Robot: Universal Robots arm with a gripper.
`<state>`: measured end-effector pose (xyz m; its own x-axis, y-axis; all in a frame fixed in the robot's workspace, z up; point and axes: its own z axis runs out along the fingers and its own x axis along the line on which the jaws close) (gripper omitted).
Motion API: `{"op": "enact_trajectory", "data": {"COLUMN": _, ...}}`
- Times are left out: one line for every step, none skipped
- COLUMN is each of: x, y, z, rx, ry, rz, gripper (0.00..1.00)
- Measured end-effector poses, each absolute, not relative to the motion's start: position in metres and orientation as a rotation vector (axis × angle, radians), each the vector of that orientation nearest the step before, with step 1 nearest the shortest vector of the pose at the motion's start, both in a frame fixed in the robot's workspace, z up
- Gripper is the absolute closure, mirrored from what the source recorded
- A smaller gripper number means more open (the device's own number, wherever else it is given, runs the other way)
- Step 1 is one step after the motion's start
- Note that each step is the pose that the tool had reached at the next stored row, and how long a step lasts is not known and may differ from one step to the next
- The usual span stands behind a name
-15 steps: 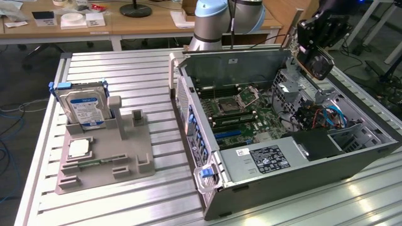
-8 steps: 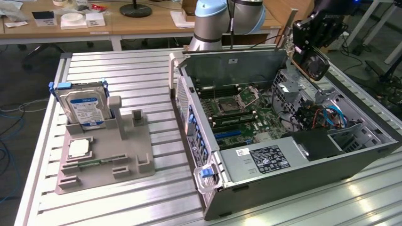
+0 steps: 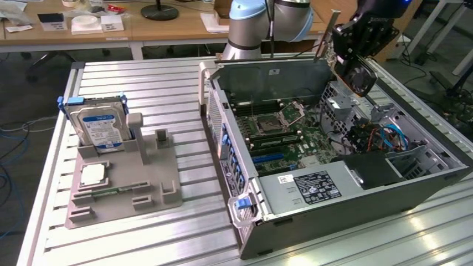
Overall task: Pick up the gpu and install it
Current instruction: 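Pick up the gpu and move the gpu toward the slot, then insert the gpu into the slot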
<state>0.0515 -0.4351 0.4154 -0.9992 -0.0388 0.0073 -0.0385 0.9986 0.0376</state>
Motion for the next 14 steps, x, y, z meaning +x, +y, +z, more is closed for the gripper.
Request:
{"op": "enact_trajectory", "data": {"x": 0.0488, "y": -0.4351, "z": 0.4154, "rx": 0.058, "ry": -3.133, "rz": -0.059, "gripper": 0.72}}
{"op": "enact_trajectory", "data": {"x": 0.0462, "y": -0.4352, "z": 0.4153, "rx": 0.057, "ry": -3.133, "rz": -0.059, "gripper": 0.72}}
{"op": "enact_trajectory", "data": {"x": 0.0451, "y": -0.4352, "z": 0.4153, "rx": 0.056, "ry": -3.133, "rz": -0.059, "gripper": 0.72}}
{"op": "enact_trajectory", "data": {"x": 0.0450, "y": -0.4352, "z": 0.4154, "rx": 0.056, "ry": -3.133, "rz": -0.059, "gripper": 0.72}}
{"op": "enact_trajectory", "data": {"x": 0.0451, "y": -0.4352, "z": 0.4153, "rx": 0.056, "ry": -3.133, "rz": -0.059, "gripper": 0.72}}
{"op": "enact_trajectory", "data": {"x": 0.0451, "y": -0.4352, "z": 0.4153, "rx": 0.056, "ry": -3.133, "rz": -0.059, "gripper": 0.72}}
{"op": "enact_trajectory", "data": {"x": 0.0451, "y": -0.4352, "z": 0.4153, "rx": 0.056, "ry": -3.133, "rz": -0.059, "gripper": 0.72}}
{"op": "enact_trajectory", "data": {"x": 0.0451, "y": -0.4352, "z": 0.4153, "rx": 0.056, "ry": -3.133, "rz": -0.059, "gripper": 0.72}}
{"op": "enact_trajectory", "data": {"x": 0.0451, "y": -0.4351, "z": 0.4153, "rx": 0.056, "ry": -3.133, "rz": -0.059, "gripper": 0.72}}
{"op": "enact_trajectory", "data": {"x": 0.0451, "y": -0.4352, "z": 0.4153, "rx": 0.056, "ry": -3.133, "rz": -0.059, "gripper": 0.72}}
{"op": "enact_trajectory", "data": {"x": 0.0451, "y": -0.4352, "z": 0.4153, "rx": 0.056, "ry": -3.133, "rz": -0.059, "gripper": 0.72}}
{"op": "enact_trajectory", "data": {"x": 0.0451, "y": -0.4351, "z": 0.4153, "rx": 0.056, "ry": -3.133, "rz": -0.059, "gripper": 0.72}}
{"op": "enact_trajectory", "data": {"x": 0.0451, "y": -0.4352, "z": 0.4153, "rx": 0.056, "ry": -3.133, "rz": -0.059, "gripper": 0.72}}
{"op": "enact_trajectory", "data": {"x": 0.0451, "y": -0.4352, "z": 0.4153, "rx": 0.056, "ry": -3.133, "rz": -0.059, "gripper": 0.72}}
